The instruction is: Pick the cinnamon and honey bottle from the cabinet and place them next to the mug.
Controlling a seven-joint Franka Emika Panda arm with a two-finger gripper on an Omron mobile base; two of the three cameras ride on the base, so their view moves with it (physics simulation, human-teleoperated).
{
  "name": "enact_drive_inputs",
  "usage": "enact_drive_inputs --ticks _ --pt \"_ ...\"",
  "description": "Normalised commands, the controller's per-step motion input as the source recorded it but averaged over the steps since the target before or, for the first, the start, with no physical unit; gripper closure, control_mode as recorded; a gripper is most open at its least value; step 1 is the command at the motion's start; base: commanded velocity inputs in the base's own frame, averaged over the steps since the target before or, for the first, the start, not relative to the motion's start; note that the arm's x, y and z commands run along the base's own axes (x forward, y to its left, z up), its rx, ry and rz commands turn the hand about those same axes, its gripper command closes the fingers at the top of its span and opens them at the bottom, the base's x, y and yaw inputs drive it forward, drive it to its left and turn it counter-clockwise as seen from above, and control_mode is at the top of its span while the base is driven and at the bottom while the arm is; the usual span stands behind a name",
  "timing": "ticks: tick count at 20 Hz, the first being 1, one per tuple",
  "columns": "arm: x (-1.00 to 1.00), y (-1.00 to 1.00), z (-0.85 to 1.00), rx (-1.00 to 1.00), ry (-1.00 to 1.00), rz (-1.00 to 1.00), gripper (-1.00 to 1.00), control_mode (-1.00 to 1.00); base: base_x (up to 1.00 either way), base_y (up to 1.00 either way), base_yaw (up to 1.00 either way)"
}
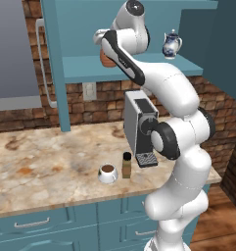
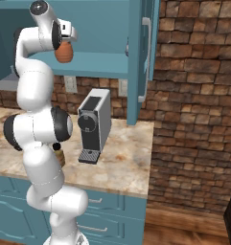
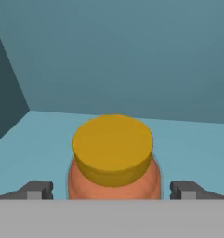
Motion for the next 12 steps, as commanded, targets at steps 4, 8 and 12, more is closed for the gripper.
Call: enact_drive_inputs --ticks 4,8,12 --pt "0.24 0.00 0.00 0.00 0.01 0.00 -1.00 -1.00 0.00 0.00 0.00" --pt "0.22 0.01 0.00 0.00 0.00 0.00 -1.00 -1.00 0.00 0.00 0.00" --pt "0.14 0.07 0.00 0.00 0.01 0.00 -1.00 -1.00 0.00 0.00 0.00"
